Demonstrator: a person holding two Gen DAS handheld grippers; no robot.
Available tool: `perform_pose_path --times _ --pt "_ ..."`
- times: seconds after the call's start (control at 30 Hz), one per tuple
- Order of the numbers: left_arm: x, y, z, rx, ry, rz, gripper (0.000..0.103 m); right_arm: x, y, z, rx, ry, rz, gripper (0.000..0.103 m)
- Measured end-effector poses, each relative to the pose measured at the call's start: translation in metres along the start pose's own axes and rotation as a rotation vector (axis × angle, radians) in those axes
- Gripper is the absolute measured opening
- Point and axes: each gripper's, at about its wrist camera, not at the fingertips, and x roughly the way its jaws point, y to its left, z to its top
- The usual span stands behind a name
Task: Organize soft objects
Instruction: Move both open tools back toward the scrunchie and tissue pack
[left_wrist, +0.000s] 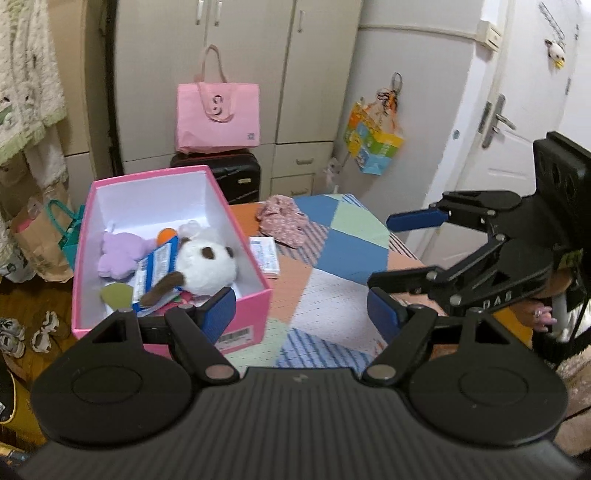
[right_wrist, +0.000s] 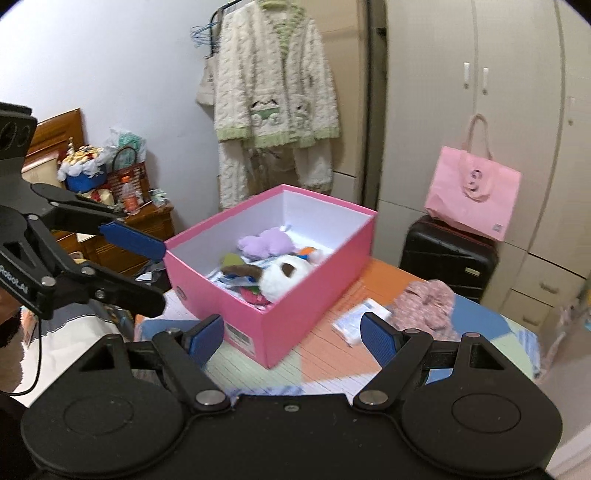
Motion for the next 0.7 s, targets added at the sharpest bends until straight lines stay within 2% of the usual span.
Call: perform_pose_path --times 0.27,0.5,0.7 --pt "0.03 -0.025 0.0 0.026 0.053 -0.032 0.078 -0.016 -0.033 -0.021 0.063 -0.006 -0.047 0.085" --pt "0.057 -0.046 0.001 0.05 0.053 -0.009 0.078 -0.02 -0.06 -0.034 0.083 -0.021 -0.038 0.085" --pt "0.087 -0.065 0.008 0.094 0.038 0.064 0.078 -0.015 -0.081 -0.041 0.079 -0.084 -0.066 0.085"
